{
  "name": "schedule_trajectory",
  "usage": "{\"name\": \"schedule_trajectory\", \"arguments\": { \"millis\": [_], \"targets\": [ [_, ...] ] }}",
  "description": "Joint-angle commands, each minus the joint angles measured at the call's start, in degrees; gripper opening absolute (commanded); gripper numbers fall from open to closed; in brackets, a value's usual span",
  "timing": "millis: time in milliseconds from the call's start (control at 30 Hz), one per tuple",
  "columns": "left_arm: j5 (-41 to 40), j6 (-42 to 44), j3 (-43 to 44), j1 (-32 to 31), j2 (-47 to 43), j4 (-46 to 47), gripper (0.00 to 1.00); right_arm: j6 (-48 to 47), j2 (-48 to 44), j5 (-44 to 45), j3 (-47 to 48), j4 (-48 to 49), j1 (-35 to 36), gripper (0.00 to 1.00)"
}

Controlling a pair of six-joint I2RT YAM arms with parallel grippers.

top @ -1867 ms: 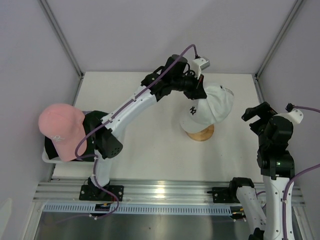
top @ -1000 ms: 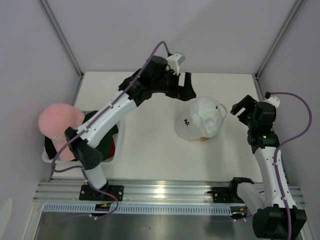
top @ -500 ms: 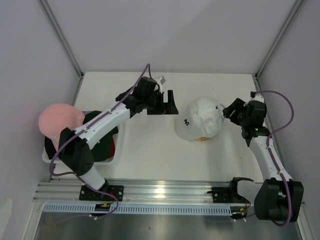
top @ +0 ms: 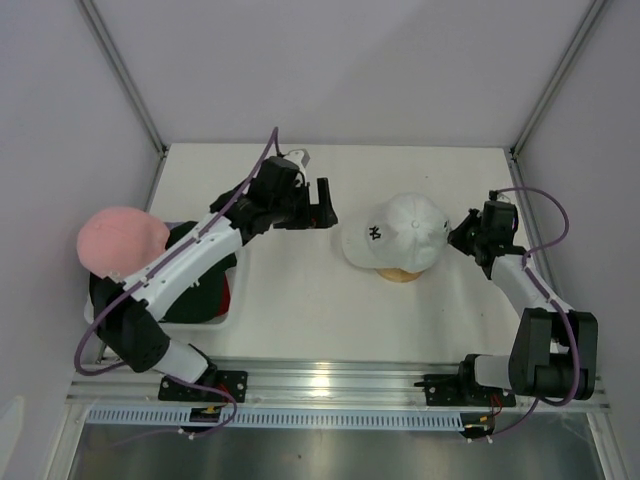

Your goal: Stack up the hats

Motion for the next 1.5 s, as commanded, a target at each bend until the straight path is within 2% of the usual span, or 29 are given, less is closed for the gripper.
{"name": "schedule_trajectory", "arguments": {
  "millis": [0, 200, 333, 400, 433, 467, 500, 567, 633, 700, 800, 1000, 1167, 1233, 1267, 1333, 1367, 1467],
  "targets": [
    [-9.0, 2.9, 0.3, 0.0, -6.7, -2.6, 0.99, 3.2, 1.4, 2.0, -0.7, -0.5, -0.3, 0.0],
    [-17.5, 3.7, -1.2, 0.2, -12.0, -5.2, 0.99, 4.5, 3.8, 0.5, -2.2, 1.0, -0.2, 0.0],
    [-24.3, 2.4, -0.6, 2.6, -15.7, -11.3, 1.0, 4.0, 3.2, 0.1, -1.7, -1.2, -0.2, 0.0],
    [-25.2, 2.2, -0.9, 5.3, -19.0, -12.4, 1.0, 3.5, 0.3, -1.0, -1.5, -2.8, -0.2, 0.11],
    [-26.2, 1.8, -1.0, 6.3, -20.1, -12.9, 1.0, 3.3, -0.9, -1.1, -1.0, -3.6, -0.3, 0.27],
    [-27.3, 1.4, -1.9, 7.2, -21.3, -14.0, 0.99, 3.1, -2.4, -1.2, -0.6, -5.3, -0.2, 0.35],
    [-28.9, 0.9, -2.1, 8.7, -22.3, -14.9, 0.99, 2.9, -5.5, -1.7, -0.2, -6.1, -0.2, 0.51],
    [-34.4, -0.6, -2.6, 10.2, -24.9, -18.5, 1.0, 1.6, -8.7, -2.6, 0.6, -8.4, -0.2, 0.57],
    [-39.6, -3.7, -2.4, 12.6, -26.8, -21.8, 1.0, 0.4, -13.2, -4.9, 1.3, -10.0, -0.3, 0.68],
    [-41.0, -5.2, -2.8, 16.0, -28.4, -25.2, 0.99, -0.2, -16.0, -6.2, 3.0, -13.3, -0.3, 0.78],
    [-40.5, -7.4, -3.8, 21.7, -32.0, -26.6, 0.99, -1.3, -21.3, -5.2, 6.1, -18.6, -0.3, 0.84],
    [-41.1, -9.5, -5.5, 29.0, -37.7, -25.5, 1.0, -4.7, -28.5, -1.0, 12.8, -25.4, -0.3, 0.93],
    [-45.0, -8.4, -3.8, 33.0, -38.0, -26.8, 1.0, -5.7, -28.6, -3.3, 14.7, -23.7, -0.3, 0.95],
    [-45.0, -7.5, -3.7, 35.8, -38.1, -26.1, 1.0, -5.7, -27.1, -3.3, 14.6, -22.6, -0.3, 0.95],
    [-44.6, -7.3, -3.8, 39.9, -38.2, -25.6, 0.99, -5.7, -26.3, -3.3, 14.5, -22.3, -0.3, 0.95],
    [-41.5, -6.4, -4.4, 43.4, -38.2, -23.9, 0.99, -5.7, -25.0, -3.3, 14.1, -21.3, -0.3, 0.95],
    [-39.6, -6.2, -4.7, 47.7, -38.1, -22.3, 1.0, -5.7, -24.2, -3.3, 14.0, -21.0, -0.3, 0.95],
    [-30.9, -6.0, -4.8, 55.1, -36.7, -20.9, 1.0, -5.7, -21.8, -3.8, 12.8, -19.6, -0.3, 0.93]
  ]
}}
